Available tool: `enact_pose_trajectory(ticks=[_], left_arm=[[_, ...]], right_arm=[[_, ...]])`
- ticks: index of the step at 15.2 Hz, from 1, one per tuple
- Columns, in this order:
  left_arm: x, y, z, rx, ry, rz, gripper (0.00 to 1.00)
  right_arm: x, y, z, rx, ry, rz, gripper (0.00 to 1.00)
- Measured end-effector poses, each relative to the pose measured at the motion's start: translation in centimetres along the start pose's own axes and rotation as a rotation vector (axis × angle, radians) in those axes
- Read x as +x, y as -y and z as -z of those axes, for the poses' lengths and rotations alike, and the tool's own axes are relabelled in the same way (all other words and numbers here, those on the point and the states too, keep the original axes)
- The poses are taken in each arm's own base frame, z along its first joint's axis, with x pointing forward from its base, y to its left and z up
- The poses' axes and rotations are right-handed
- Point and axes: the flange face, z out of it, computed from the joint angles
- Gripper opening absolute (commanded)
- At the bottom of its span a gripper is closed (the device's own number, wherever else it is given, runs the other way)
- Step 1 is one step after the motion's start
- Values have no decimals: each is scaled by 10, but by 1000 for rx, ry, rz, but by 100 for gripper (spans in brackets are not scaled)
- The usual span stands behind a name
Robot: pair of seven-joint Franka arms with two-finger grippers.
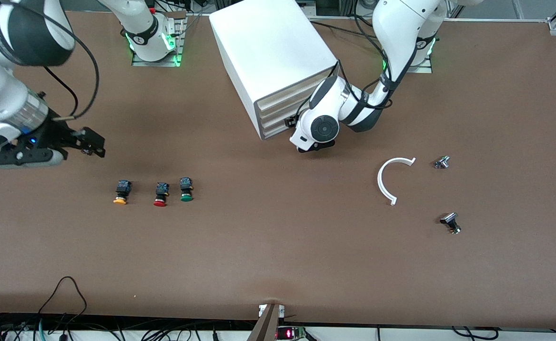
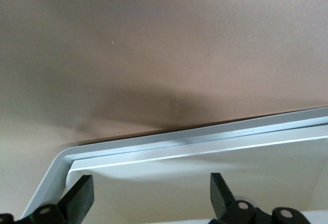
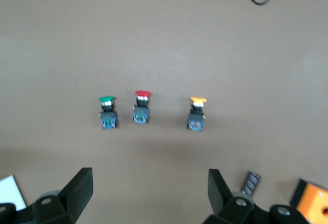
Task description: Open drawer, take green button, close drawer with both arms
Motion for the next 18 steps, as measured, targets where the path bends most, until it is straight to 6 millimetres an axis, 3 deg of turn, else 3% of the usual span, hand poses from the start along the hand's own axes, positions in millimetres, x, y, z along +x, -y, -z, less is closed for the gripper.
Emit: enact_pose_trajectory(ticks=[3,5,8,12,15,18], left_arm=[[25,9,43,-12,-74,-17,100],[47,26,94,12,-132,-35,100],[81,69,177,51,-235,-62,100],[119,126,248,20,-334,-124,100],[121,143,302,51,-446,-204,100],[99,152,353,118,-505,-257,100]], right_arm=[[-21,-6,36,-4,4,-10,99],[-38,-4,57,-9,23,-50,99],[-62,3,81,-24,52,-126,99],[-72,14,95,-29,38,-125,99],[-73,25,92,-31,42,-106,99],[-72,24,92,-31,40,-96,99]])
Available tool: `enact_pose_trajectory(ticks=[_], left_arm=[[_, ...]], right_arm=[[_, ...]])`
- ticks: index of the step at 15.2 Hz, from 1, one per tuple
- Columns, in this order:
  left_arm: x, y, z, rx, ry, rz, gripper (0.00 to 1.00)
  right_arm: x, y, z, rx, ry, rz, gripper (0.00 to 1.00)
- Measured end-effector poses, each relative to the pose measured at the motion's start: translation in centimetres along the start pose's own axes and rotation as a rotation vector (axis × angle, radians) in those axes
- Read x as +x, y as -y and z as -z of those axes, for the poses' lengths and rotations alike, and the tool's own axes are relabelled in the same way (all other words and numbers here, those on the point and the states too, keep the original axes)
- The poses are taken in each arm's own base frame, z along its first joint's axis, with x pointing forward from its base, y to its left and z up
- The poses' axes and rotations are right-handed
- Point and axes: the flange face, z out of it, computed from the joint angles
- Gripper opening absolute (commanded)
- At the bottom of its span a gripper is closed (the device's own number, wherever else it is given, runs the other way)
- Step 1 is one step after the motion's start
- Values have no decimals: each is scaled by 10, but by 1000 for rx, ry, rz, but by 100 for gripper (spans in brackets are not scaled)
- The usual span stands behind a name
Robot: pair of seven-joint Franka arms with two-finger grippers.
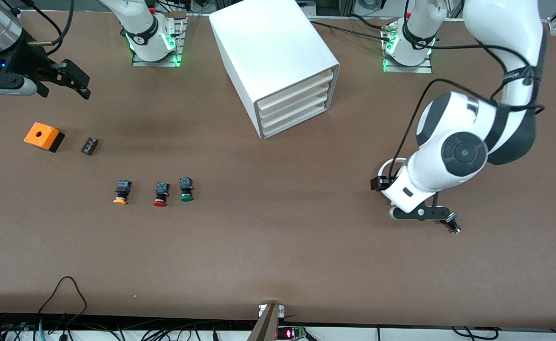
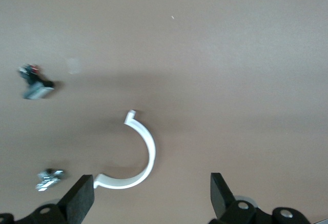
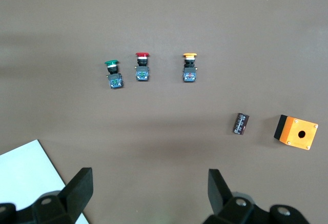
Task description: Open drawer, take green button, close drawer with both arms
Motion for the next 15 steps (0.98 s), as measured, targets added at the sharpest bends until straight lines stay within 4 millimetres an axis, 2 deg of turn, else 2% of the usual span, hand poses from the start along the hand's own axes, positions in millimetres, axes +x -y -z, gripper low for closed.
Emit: enact_pose_trajectory(ticks=[2,5,7,9,11,12,13,15], left_arm=[[-11,6,37,21,11,-67,100],[-40,18,91,38,14,-111,100],[-57,41,114,45,10,-112,100],[-71,84,121,39,16,-113,100],[-81,131,121,31,-20,-76,100],[-87,147,121,26,-34,-60,100],[-94,157,121,23,-43,-53,100],[-105,163,123,11,-70,-46,100]], right_arm=[[4,-3,0,3,-15,0,99],[19,-2,5,13,-39,0,99],[34,-3,8,19,-50,-1,99],[44,-9,6,20,-48,-9,99],[46,-16,5,18,-37,-15,99],[46,-17,5,17,-31,-16,99],[45,-17,6,16,-25,-15,99],[44,-18,7,15,-19,-17,99]])
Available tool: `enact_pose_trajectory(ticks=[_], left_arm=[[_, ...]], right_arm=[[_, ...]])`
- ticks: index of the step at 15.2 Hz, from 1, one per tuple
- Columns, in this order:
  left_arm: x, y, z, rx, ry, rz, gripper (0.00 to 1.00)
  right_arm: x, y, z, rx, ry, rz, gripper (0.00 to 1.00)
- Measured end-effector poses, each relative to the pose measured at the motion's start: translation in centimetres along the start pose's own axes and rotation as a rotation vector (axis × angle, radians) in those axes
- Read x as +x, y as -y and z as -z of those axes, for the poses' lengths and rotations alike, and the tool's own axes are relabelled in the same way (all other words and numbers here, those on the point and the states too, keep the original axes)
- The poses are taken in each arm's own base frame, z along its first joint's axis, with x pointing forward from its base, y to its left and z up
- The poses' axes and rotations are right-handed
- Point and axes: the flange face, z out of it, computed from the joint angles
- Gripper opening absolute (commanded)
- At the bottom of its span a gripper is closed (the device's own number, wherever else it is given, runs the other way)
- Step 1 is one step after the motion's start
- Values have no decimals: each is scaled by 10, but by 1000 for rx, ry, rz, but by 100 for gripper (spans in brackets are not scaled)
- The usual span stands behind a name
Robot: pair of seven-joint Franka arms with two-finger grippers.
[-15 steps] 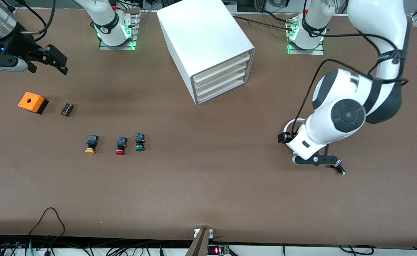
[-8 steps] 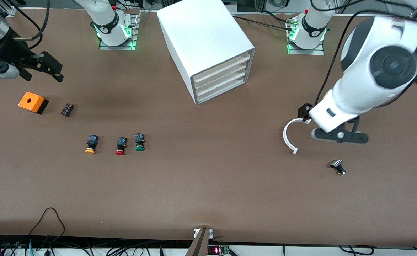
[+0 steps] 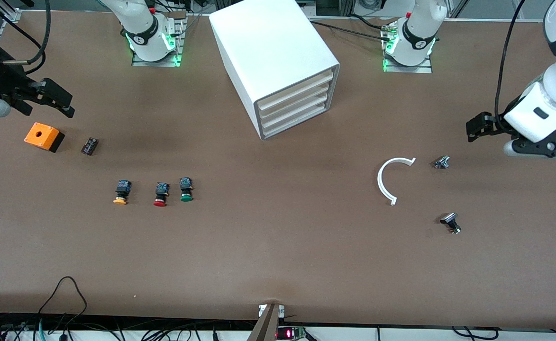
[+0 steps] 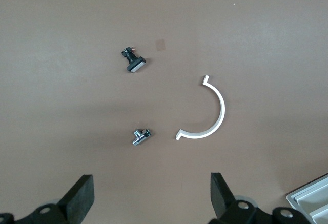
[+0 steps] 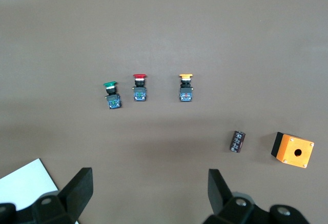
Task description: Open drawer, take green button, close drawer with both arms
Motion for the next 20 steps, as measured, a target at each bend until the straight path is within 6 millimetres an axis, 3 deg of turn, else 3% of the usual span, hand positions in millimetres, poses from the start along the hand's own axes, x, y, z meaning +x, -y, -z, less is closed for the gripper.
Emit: enact_pose_trajectory(ticks=[5,11,17,20], left_arm=[[-17,15,-2,-44,-33,40,100],[-24,4,9,-45,-36,20,100],[-25,34,4,-46,-23,67,100],[-25,29,4,-46,-23,58,100]], right_arm=[[-2,-3,0,-3,14,-3,99],[-2,-2,0,-3,15,-1,99],[-2,-1,0,-3,15,7,99],[-2,-1,0,-2,13,13,99]])
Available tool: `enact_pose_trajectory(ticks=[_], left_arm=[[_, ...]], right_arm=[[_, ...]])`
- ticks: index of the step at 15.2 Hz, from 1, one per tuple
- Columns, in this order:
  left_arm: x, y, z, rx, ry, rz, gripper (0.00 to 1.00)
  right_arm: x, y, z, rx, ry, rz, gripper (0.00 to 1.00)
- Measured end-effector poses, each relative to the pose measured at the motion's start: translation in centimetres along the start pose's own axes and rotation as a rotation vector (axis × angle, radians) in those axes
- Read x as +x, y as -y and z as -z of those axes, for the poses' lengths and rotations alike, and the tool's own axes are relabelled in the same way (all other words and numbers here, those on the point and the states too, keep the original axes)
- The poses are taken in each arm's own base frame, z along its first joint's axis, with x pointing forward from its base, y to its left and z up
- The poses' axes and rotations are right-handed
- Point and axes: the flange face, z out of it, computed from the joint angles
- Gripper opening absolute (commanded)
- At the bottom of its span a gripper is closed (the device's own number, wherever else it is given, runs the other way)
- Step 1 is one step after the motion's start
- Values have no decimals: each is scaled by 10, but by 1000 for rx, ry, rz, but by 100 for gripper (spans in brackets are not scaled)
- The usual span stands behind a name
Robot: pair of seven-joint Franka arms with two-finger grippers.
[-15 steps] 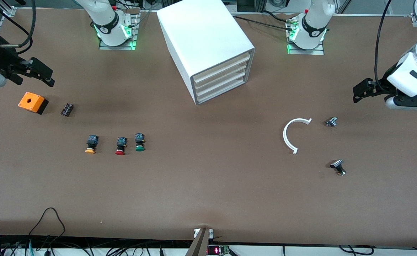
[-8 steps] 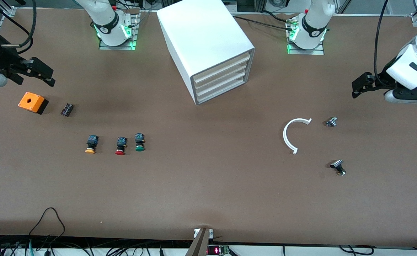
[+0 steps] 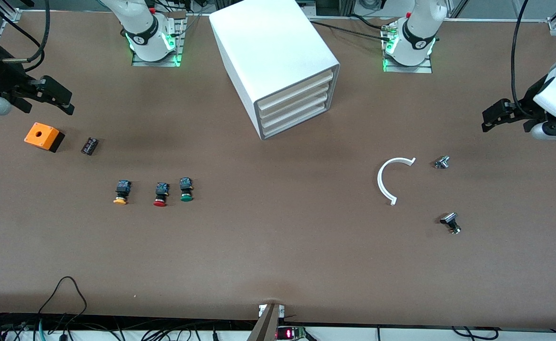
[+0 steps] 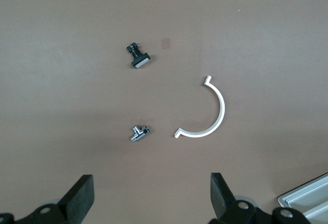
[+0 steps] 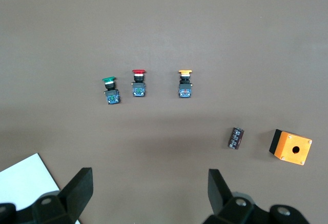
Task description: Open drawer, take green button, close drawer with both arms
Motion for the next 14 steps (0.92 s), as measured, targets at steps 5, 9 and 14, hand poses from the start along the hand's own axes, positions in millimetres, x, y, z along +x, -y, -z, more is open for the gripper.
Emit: enact_pose_trajectory(ticks=[5,9,14], left_arm=[[-9,-27,3,3,47,-44,100],[-9,-20,4,3,49,-31,100],[-9,-19,4,2,49,-30,100]], right_arm=[[0,0,-1,0,1,0,99],[1,-1,-1,0,1,-1,99],[1,-1,-1,0,0,-1,99]])
